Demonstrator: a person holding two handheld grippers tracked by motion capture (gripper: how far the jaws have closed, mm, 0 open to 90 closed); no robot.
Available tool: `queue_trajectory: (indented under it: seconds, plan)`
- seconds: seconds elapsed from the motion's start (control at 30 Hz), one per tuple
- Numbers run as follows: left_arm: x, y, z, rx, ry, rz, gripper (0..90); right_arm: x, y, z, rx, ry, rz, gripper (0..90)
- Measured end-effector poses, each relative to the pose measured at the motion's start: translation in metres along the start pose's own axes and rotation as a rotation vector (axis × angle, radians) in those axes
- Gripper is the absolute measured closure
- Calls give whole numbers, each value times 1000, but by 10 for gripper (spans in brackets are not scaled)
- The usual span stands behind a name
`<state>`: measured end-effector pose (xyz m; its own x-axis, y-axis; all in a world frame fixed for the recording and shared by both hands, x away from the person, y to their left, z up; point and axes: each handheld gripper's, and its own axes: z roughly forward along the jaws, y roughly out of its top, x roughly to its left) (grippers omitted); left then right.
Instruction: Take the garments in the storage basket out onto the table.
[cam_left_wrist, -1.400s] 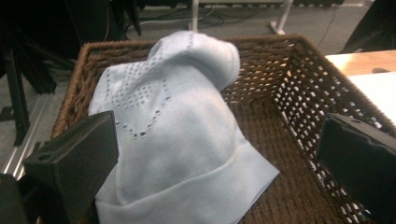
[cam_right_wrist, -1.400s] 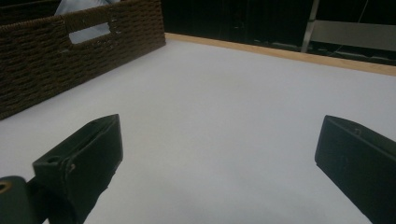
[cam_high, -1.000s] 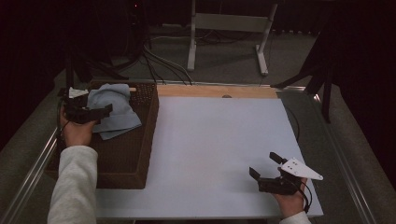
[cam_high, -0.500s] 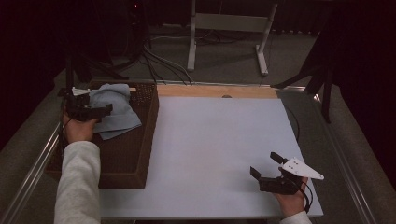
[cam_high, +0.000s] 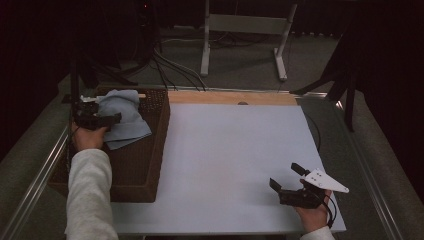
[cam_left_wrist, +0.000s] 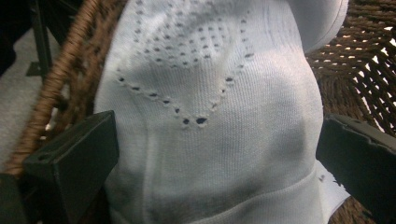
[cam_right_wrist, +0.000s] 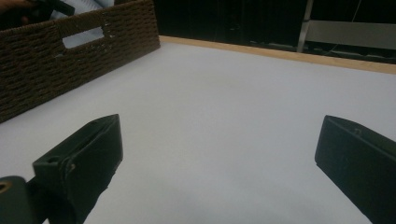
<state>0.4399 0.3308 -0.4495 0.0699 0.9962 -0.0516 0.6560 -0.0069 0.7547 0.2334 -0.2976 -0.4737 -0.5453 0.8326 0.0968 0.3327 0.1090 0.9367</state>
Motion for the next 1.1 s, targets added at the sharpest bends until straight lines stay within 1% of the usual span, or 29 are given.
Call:
queue_trajectory:
  seconds: [0.1,0.17,0.23,0.27,0.3,0.33,0.4,0.47,0.53,0.6,0.63,0.67,0.7,0.77,0.8,0.87,0.9,0.97,1.03,1.1]
  plan:
    - [-1,0,3,-7,-6,-16,3,0,0,0,0,1,0,11]
    - [-2,0,4,-13,-17,-30,3,0,0,0,-1,2,-2,11]
    - [-5,1,5,-10,-33,-31,3,0,0,1,-2,2,-3,11]
    - [-7,1,6,-10,-47,-38,3,0,0,1,0,2,-2,11]
    - [-9,0,7,-6,-69,-52,3,0,0,1,0,2,-2,11]
    - [-11,-1,9,2,-91,-55,5,1,0,1,-1,3,-1,11]
    - [-17,-2,13,24,-114,-24,11,1,0,1,-1,4,-5,11]
    - [-21,0,15,56,-119,1,17,1,0,1,-2,4,-5,11]
    - [-24,1,16,79,-116,9,22,1,0,0,-3,4,-6,11]
    - [-27,1,16,98,-100,28,55,1,0,0,-3,4,-4,12]
    - [-29,2,17,106,-95,30,55,1,0,0,-3,4,-4,11]
    - [-29,2,17,119,-78,39,70,1,0,0,-4,5,-4,11]
    - [-30,2,17,130,-59,43,128,1,0,0,-4,4,-5,11]
    - [-28,2,16,158,-68,35,270,0,0,0,-5,4,-4,11]
    - [-27,2,15,170,-74,34,394,0,1,0,-5,4,-5,12]
    - [-26,1,14,207,-69,33,632,0,1,0,-5,3,-5,11]
    - [-26,2,13,212,-60,33,686,0,1,0,-5,2,-5,11]
    - [-27,3,10,206,-54,45,748,1,1,-1,-5,0,-4,12]
    - [-29,5,6,205,-63,56,766,0,1,-2,-7,0,-4,12]
    - [-30,6,2,202,-67,77,775,0,1,-2,-10,0,-4,11]
